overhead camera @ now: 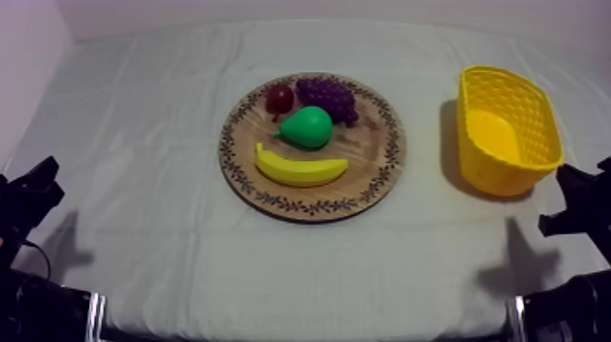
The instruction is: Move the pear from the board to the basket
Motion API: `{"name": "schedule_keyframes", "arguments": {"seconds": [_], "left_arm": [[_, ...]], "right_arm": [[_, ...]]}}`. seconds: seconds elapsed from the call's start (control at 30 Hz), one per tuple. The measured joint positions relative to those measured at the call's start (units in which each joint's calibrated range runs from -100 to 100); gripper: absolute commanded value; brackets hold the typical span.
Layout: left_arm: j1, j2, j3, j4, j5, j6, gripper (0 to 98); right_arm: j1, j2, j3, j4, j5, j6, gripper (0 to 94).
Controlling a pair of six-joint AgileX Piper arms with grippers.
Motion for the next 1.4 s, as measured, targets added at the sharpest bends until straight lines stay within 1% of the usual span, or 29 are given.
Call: {"name": "schedule_keyframes", "arguments": {"seconds": [0.23,0.4,0.6,0.77,0.83,0.93,1.0,1.07,1.13,1.23,1.27,1.4], "left_arm": [[0.0,0.0,0.0,0.00,0.0,0.0,0.1],[0.0,0.0,0.0,0.00,0.0,0.0,0.1],[0.0,0.0,0.0,0.00,0.0,0.0,0.1],[0.0,0.0,0.0,0.00,0.0,0.0,0.1],[0.0,0.0,0.0,0.00,0.0,0.0,0.1],[0.0,0.0,0.0,0.00,0.0,0.0,0.1],[0.0,0.0,0.0,0.00,0.0,0.0,0.1],[0.0,0.0,0.0,0.00,0.0,0.0,0.1],[0.0,0.0,0.0,0.00,0.0,0.0,0.1],[0.0,0.0,0.0,0.00,0.0,0.0,0.1],[0.0,0.0,0.0,0.00,0.0,0.0,0.1],[0.0,0.0,0.0,0.00,0.0,0.0,0.1]], "right_arm": [[0.0,0.0,0.0,0.0,0.0,0.1,0.5],[-1.7,0.0,0.0,0.0,0.0,0.1,0.5],[-3.0,0.0,0.0,0.0,0.0,-2.0,0.5],[-3.3,0.0,0.0,0.0,0.6,-1.2,0.5],[-3.4,0.0,0.0,-0.1,0.7,-1.6,0.5],[-4.0,1.1,-0.1,0.0,-0.7,-2.4,0.5],[-4.2,2.7,-1.0,0.8,-2.8,-3.7,0.5],[-4.2,5.0,-3.0,0.8,-5.0,-4.7,0.5],[-4.0,8.2,-6.1,0.8,-5.5,-5.3,0.5],[-3.3,13.7,-11.6,-0.8,-4.3,-4.8,0.5],[-3.0,15.8,-13.4,-1.2,-3.6,-4.2,0.5],[-1.8,24.2,-23.1,-4.3,-0.2,-1.1,0.5]]}}
